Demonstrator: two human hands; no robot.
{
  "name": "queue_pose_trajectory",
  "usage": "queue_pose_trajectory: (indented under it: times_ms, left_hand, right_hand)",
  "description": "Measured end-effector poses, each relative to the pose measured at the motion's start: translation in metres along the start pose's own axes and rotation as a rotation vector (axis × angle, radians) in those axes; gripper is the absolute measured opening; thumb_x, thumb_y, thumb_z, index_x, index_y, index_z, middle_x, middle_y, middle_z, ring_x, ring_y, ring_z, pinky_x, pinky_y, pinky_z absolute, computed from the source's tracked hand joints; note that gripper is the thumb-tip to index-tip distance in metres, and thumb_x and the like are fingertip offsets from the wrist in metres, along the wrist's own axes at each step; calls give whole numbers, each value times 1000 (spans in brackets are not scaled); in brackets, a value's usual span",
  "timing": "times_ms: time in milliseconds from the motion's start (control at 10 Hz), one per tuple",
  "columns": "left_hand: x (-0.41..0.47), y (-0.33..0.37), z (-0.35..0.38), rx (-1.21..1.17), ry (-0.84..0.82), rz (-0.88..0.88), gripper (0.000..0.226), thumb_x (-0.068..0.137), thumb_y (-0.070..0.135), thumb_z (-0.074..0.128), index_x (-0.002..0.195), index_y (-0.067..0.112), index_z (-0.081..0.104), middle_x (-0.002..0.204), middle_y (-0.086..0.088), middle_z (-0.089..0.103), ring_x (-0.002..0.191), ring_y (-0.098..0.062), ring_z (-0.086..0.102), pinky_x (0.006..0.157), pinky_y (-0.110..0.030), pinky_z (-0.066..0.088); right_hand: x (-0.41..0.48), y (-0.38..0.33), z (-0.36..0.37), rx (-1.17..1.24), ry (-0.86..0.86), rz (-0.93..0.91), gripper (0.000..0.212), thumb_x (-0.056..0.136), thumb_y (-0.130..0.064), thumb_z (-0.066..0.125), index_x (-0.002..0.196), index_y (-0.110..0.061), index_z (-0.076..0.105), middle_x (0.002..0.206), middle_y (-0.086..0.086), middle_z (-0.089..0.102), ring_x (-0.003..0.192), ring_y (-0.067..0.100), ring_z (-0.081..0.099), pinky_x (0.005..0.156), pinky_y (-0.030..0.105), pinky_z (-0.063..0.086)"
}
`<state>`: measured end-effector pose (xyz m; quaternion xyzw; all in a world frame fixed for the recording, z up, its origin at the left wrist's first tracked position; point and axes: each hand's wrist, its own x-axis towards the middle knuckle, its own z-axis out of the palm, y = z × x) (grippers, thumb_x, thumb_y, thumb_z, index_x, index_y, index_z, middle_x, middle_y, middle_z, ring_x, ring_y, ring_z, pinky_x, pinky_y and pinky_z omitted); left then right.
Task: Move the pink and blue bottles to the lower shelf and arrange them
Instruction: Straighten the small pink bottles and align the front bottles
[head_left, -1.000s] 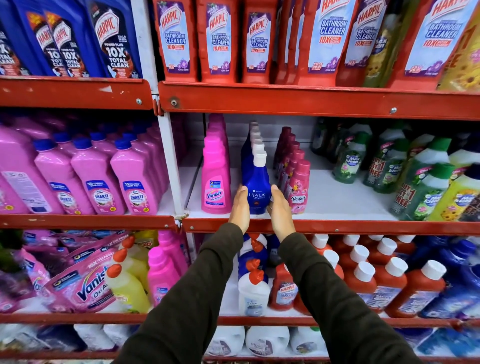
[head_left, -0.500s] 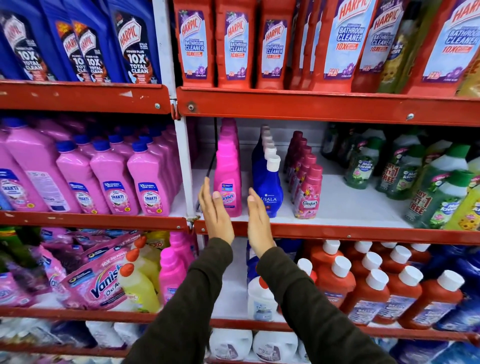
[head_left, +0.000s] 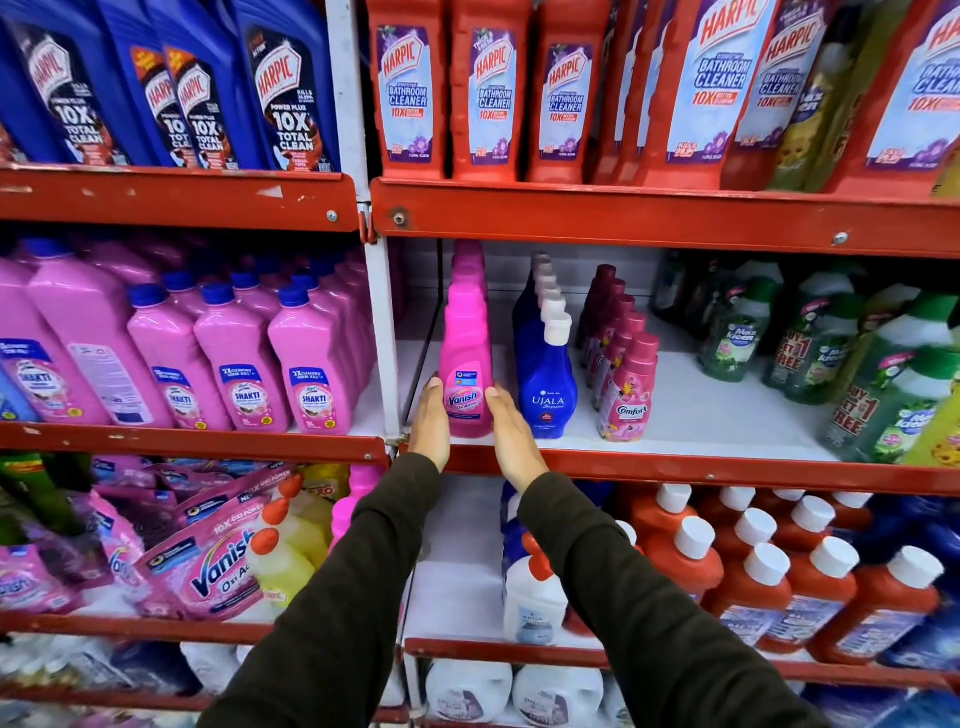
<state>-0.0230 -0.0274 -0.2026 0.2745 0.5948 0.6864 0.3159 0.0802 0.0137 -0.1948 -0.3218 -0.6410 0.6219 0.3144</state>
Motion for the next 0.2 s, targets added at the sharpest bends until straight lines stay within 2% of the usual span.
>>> queue_pose_trajectory:
  times_ms: [100,200]
  left_hand:
    - [2,2,-2,-8,10,-11,53,109,39,25,148,9,44,140,-17,57,128,-24,56,112,-39,44]
    - [5,-3,-1,5,-3,1,73,95,60,34,150,12,42,144,-16,55,130,-24,55,116,-46,41]
  right_hand:
    - [3,3,-2,-5,-28,2,59,103,-45,36,155,-18,28,152,4,46,137,18,47,116,34,39]
    - [1,3,1,-7,-10,-23,61,102,-48,37,155,-20,27,156,4,43,140,18,45,118,37,37]
